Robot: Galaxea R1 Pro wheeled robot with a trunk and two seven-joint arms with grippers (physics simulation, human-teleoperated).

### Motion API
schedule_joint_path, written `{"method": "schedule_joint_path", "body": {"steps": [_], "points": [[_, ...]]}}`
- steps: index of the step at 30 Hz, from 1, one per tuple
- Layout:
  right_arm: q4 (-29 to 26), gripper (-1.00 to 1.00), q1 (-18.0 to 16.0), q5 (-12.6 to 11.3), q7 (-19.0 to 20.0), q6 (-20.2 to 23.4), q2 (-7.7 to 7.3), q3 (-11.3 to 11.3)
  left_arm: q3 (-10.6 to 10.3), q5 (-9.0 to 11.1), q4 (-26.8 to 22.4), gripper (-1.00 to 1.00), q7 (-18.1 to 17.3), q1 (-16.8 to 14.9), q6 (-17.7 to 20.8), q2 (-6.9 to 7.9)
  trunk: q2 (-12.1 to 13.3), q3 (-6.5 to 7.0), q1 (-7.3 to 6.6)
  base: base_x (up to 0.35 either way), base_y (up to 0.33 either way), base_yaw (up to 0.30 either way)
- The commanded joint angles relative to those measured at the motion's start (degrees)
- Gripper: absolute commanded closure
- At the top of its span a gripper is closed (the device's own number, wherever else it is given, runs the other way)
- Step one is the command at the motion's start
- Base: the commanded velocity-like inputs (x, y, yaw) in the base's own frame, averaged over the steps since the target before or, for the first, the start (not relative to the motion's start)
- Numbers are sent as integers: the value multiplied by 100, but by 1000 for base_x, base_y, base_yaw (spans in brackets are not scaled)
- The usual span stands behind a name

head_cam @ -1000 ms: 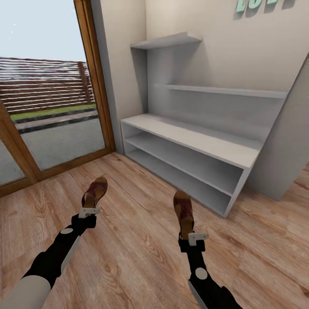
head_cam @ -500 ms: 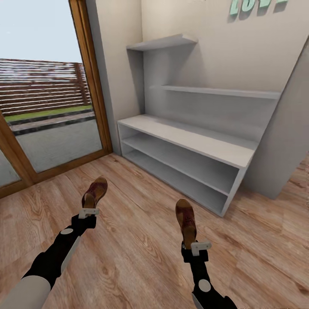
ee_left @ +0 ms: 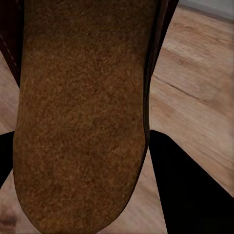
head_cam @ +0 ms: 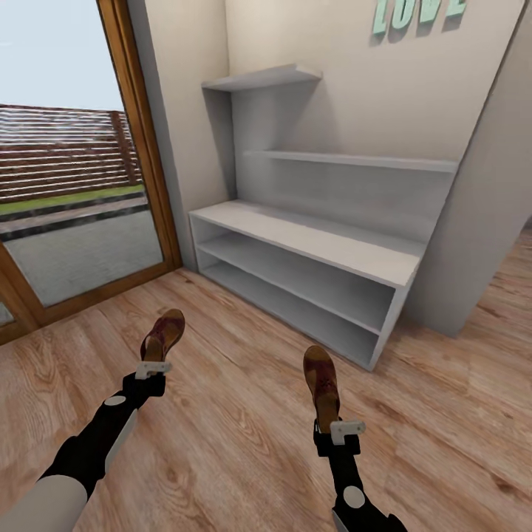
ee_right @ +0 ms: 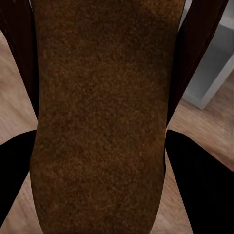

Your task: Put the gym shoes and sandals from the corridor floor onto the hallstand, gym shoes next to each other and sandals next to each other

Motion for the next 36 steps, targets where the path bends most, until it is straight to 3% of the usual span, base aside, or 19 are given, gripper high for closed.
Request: {"method": "schedule_joint_path", "body": {"steps": [1, 18, 29, 36], "points": [[6, 100, -7, -42, -43, -21, -4, 45, -14, 18, 2, 100, -8, -1, 32, 5, -2, -5, -1, 122, 95, -9], [14, 100, -8, -20, -27, -22, 0, 52, -15, 18, 26, 100, -8, -1, 32, -3, -2, -4, -1, 251, 197, -1], [41, 100, -9, -24, -31, -16, 20, 55, -15, 18, 26, 100, -8, -1, 32, -3, -2, -4, -1, 299, 77, 0], [49, 100, -7, -32, -37, -21, 8, 46, -15, 18, 26, 100, -7, -1, 32, -3, -2, -4, -1, 98, 13, -109]]}}
